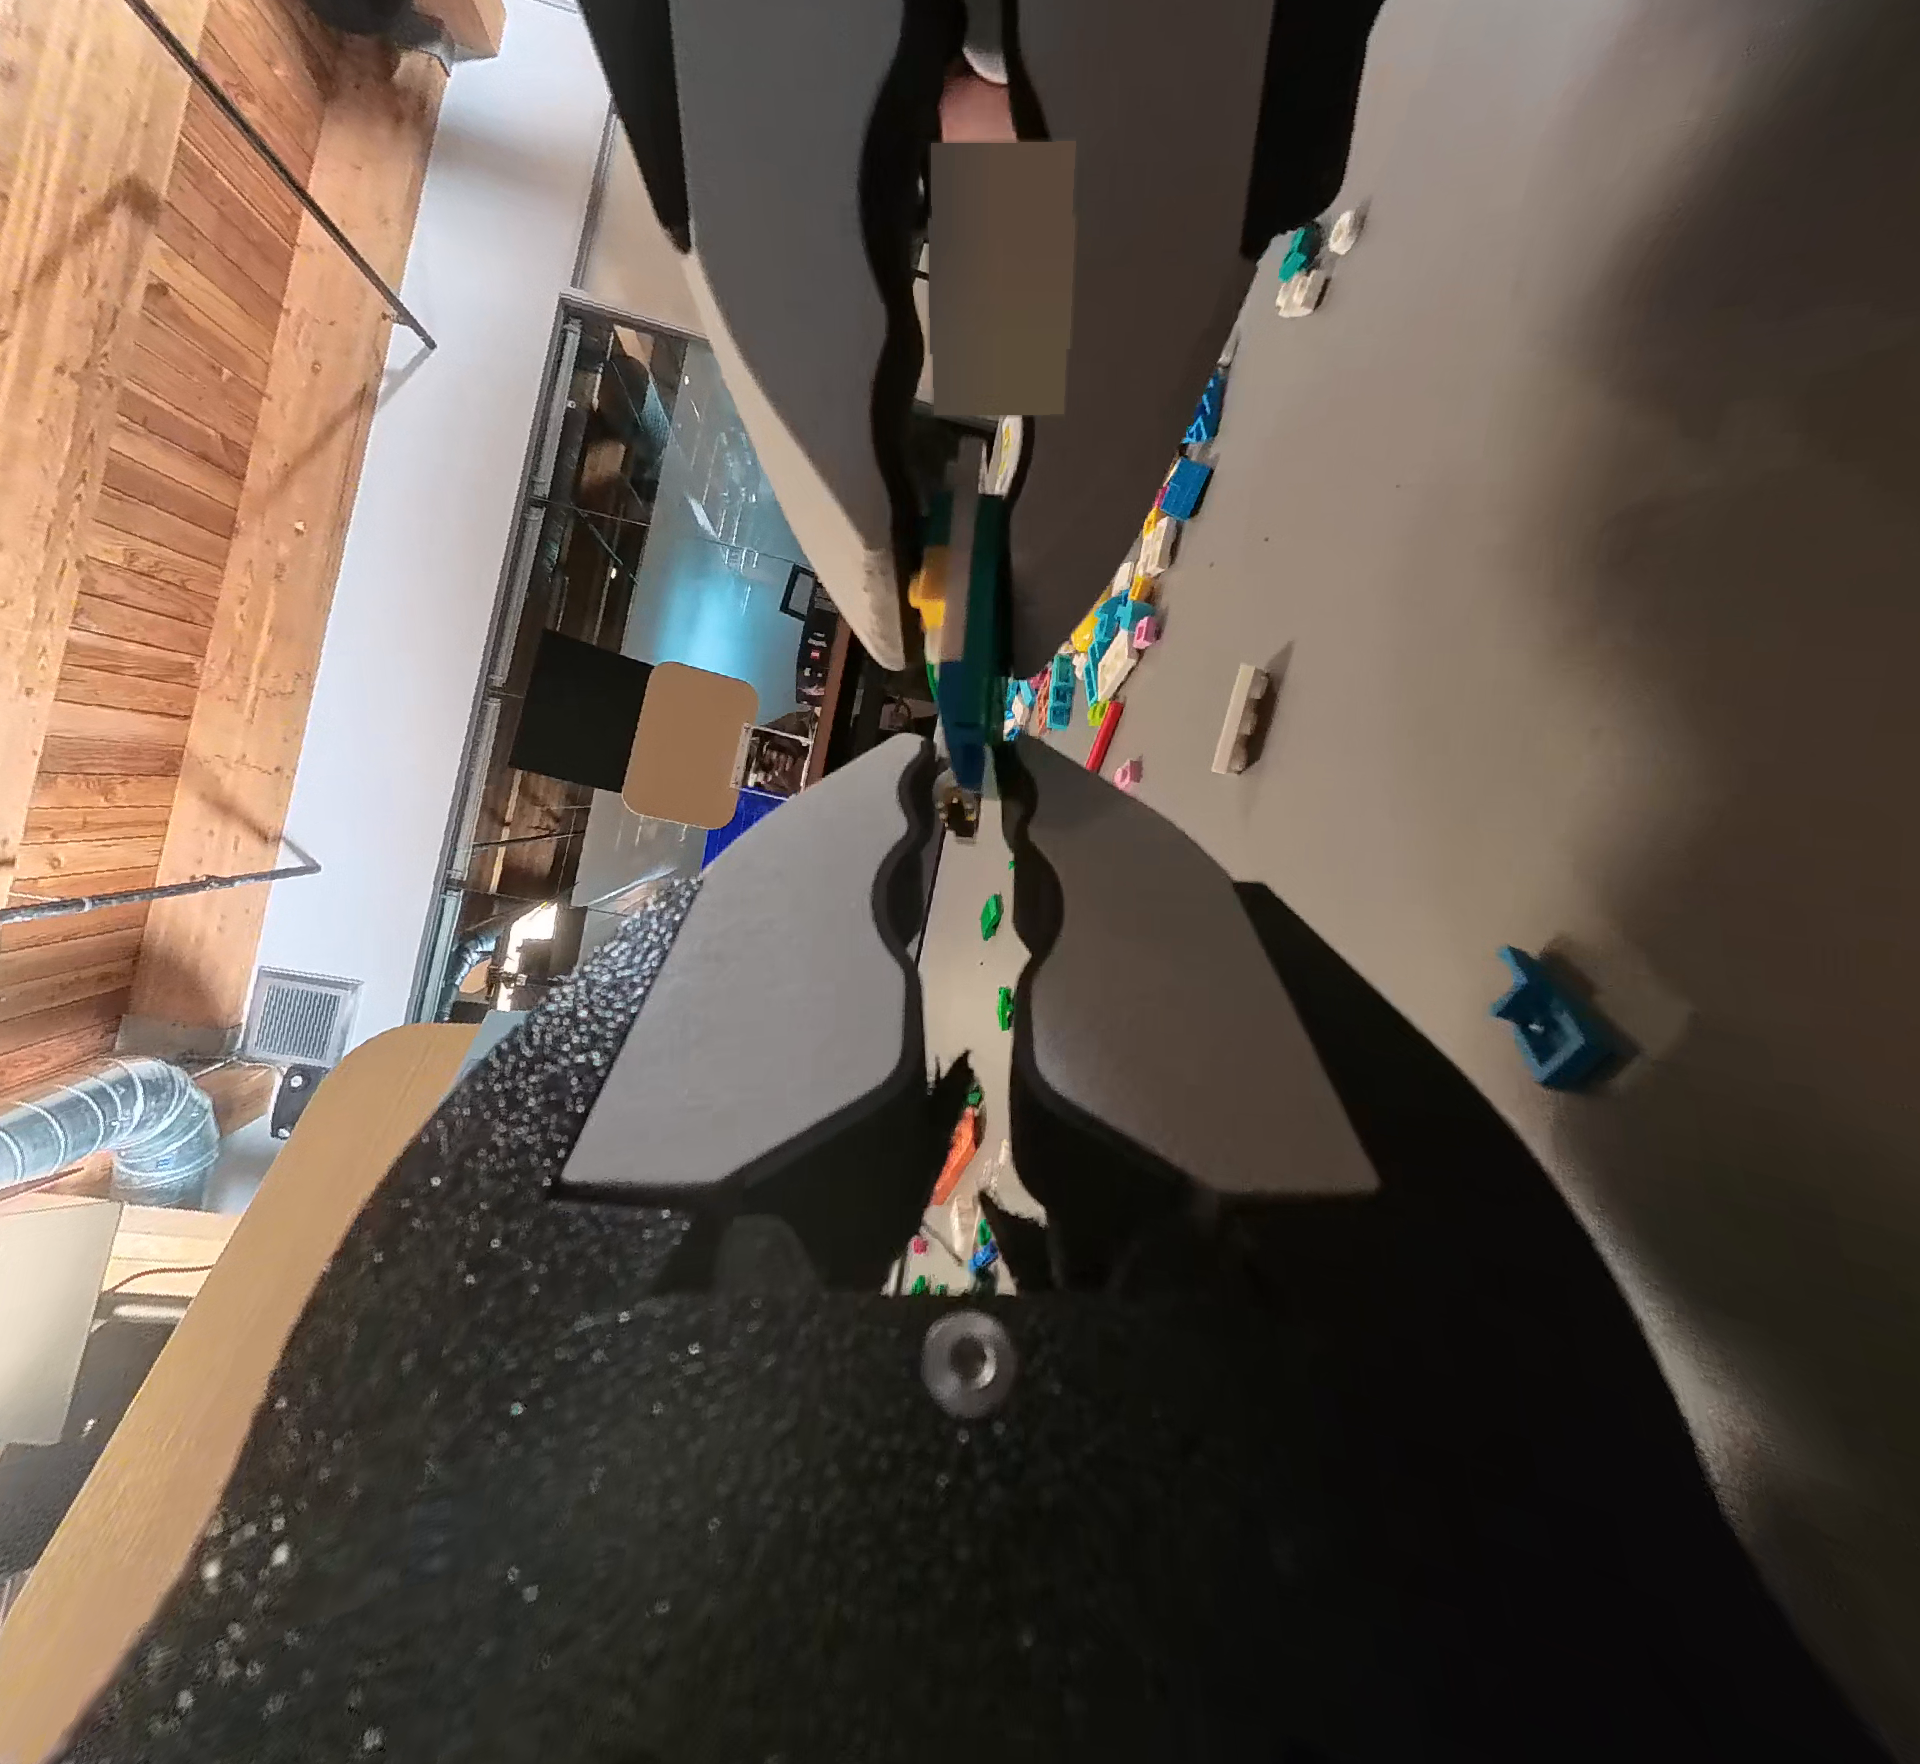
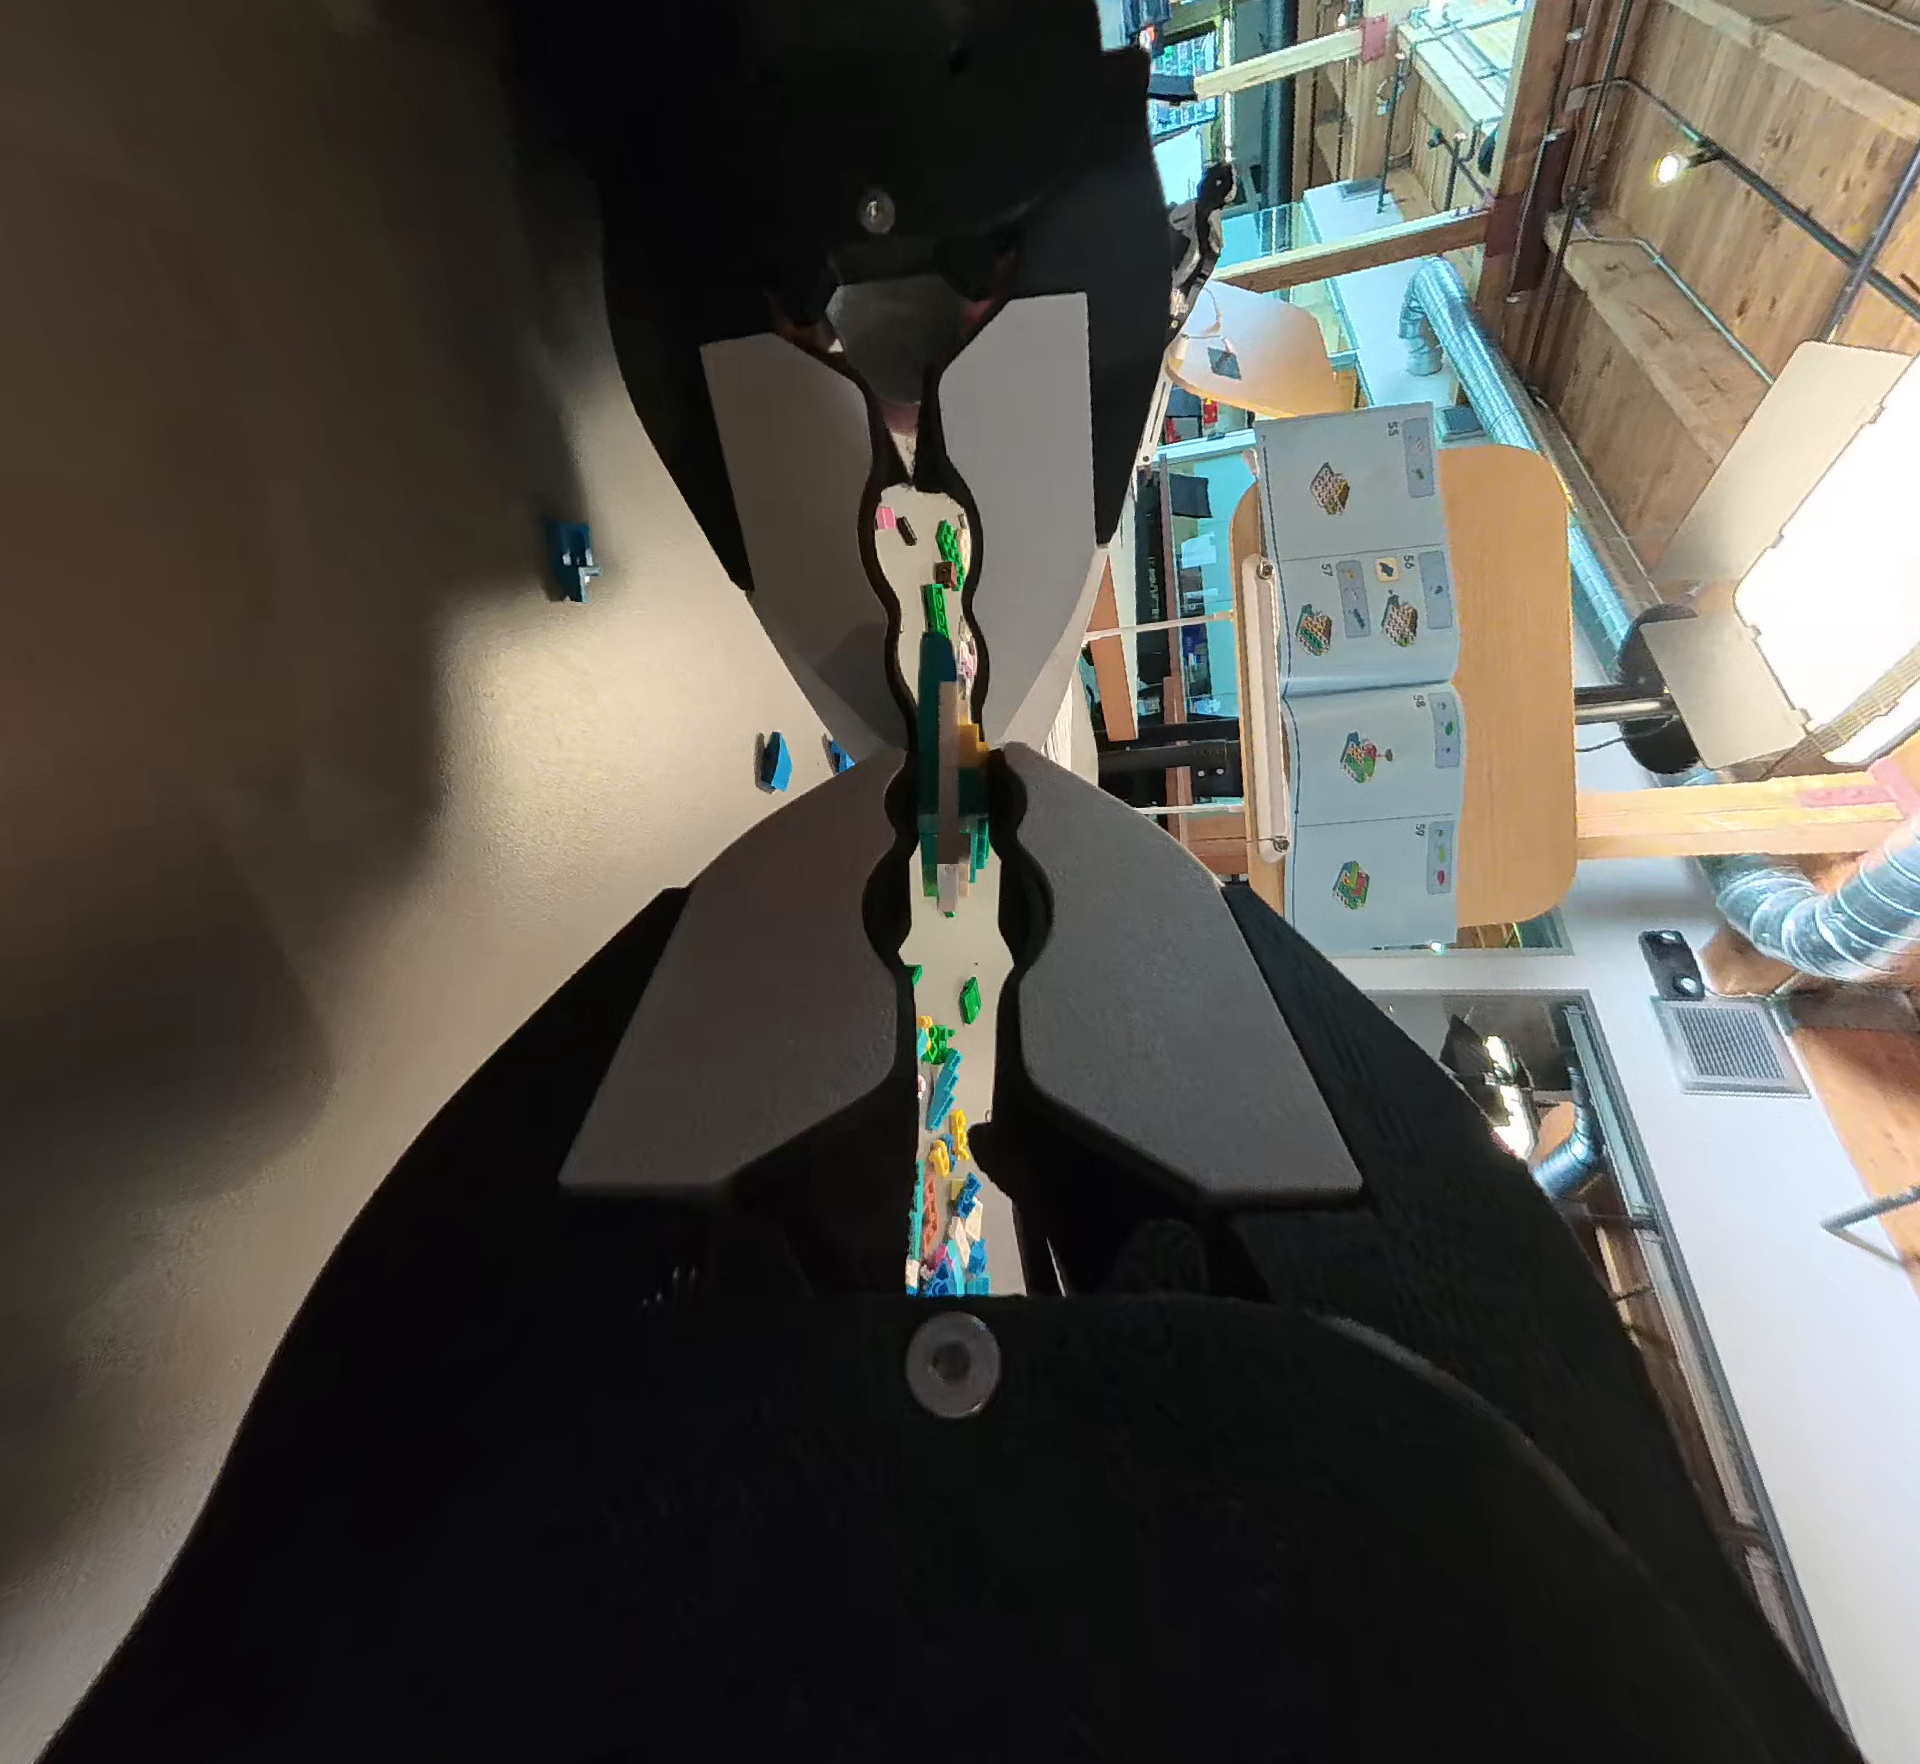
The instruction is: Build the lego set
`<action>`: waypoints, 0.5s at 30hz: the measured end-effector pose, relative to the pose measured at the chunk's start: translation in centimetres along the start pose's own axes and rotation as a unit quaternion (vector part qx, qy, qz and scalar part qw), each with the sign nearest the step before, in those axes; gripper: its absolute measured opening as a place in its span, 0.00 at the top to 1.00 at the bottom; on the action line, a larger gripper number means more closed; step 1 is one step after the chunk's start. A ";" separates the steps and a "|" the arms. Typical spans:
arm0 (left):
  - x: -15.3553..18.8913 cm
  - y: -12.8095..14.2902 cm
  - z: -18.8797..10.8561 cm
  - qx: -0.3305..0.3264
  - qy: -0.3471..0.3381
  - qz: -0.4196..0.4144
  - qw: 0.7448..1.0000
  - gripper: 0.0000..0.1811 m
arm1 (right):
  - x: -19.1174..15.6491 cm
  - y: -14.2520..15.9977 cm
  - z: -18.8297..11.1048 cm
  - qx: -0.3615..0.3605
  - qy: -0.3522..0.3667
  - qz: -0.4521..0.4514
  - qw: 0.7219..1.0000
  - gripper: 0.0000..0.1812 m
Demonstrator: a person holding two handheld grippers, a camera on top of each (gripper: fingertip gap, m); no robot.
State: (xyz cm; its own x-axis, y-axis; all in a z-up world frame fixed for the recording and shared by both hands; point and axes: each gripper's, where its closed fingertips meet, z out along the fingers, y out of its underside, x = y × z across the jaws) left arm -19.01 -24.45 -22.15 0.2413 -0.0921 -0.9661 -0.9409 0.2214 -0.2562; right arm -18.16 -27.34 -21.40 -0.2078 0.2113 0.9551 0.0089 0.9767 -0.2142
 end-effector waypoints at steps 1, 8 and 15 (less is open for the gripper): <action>0.0 0.0 0.0 -0.001 0.000 0.004 1.000 0.94 | 0.0 0.0 0.0 0.000 0.000 0.000 1.000 0.94; 0.5 0.1 -0.1 -0.005 0.032 -0.001 0.999 0.95 | -0.4 -0.1 0.1 0.000 -0.010 -0.004 1.000 0.94; 0.3 0.0 -0.1 0.001 0.034 -0.045 0.998 0.95 | -0.2 -0.1 0.0 0.001 -0.007 0.011 1.000 0.94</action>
State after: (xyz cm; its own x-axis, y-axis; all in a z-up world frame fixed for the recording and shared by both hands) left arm -18.96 -24.54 -22.43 0.3077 -0.1780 -0.9347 -0.9159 0.2107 -0.3417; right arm -18.16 -27.44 -21.56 -0.2208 0.2329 0.9471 0.0116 0.9716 -0.2362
